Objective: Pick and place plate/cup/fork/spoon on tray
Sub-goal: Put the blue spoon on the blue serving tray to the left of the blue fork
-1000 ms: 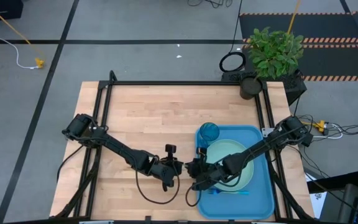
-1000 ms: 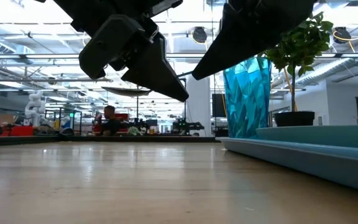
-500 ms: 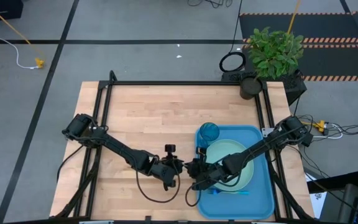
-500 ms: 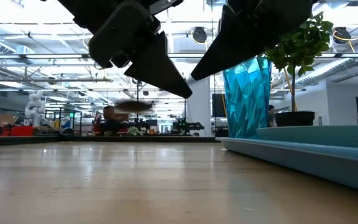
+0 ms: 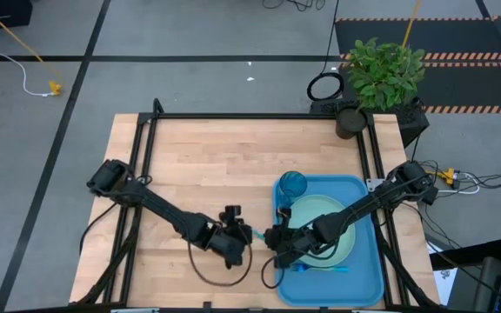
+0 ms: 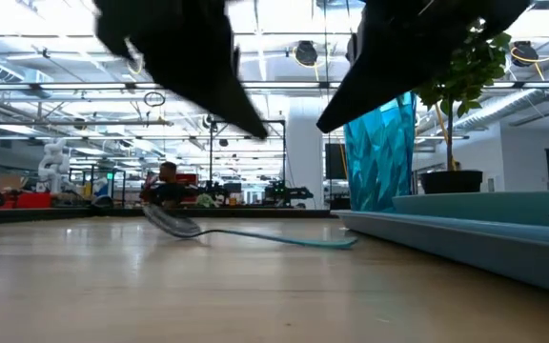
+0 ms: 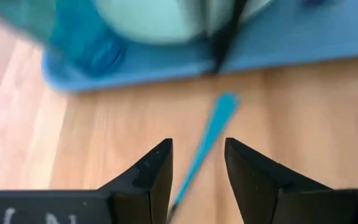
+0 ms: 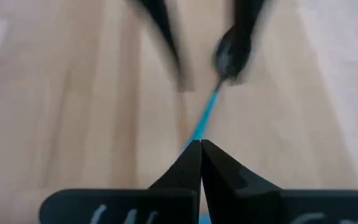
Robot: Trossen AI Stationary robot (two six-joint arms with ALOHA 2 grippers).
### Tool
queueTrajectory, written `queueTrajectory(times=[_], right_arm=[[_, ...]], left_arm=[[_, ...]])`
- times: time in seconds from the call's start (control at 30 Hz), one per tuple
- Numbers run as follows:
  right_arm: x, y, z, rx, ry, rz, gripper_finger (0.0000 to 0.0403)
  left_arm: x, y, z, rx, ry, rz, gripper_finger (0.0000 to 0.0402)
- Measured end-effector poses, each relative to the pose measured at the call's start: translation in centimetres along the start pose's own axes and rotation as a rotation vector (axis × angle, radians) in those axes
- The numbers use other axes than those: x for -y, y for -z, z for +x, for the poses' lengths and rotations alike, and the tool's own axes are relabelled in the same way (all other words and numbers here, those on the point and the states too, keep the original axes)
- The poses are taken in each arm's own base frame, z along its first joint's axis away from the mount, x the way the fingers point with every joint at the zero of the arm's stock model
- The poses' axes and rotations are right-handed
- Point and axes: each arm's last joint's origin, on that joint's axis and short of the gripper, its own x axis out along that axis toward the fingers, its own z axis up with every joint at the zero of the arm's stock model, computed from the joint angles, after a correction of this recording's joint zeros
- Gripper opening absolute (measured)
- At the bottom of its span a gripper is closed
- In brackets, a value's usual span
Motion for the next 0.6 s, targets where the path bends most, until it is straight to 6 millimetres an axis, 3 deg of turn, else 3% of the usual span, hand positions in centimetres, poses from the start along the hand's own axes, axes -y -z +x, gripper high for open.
queueTrajectory(times=[0.3, 0.6], right_arm=[[-0.2, 0.1, 0.0, -0.035, -0.086, 0.028, 0.0004], [-0.3, 0.5, 0.1, -0.049, -0.105, 0.022, 0.0004]], left_arm=[[-1.9, 3.1, 2.1, -0.139, 0.028, -0.078, 0.015], [-2.1, 5.3, 3.2, -0.127, 0.073, 0.052, 0.015]])
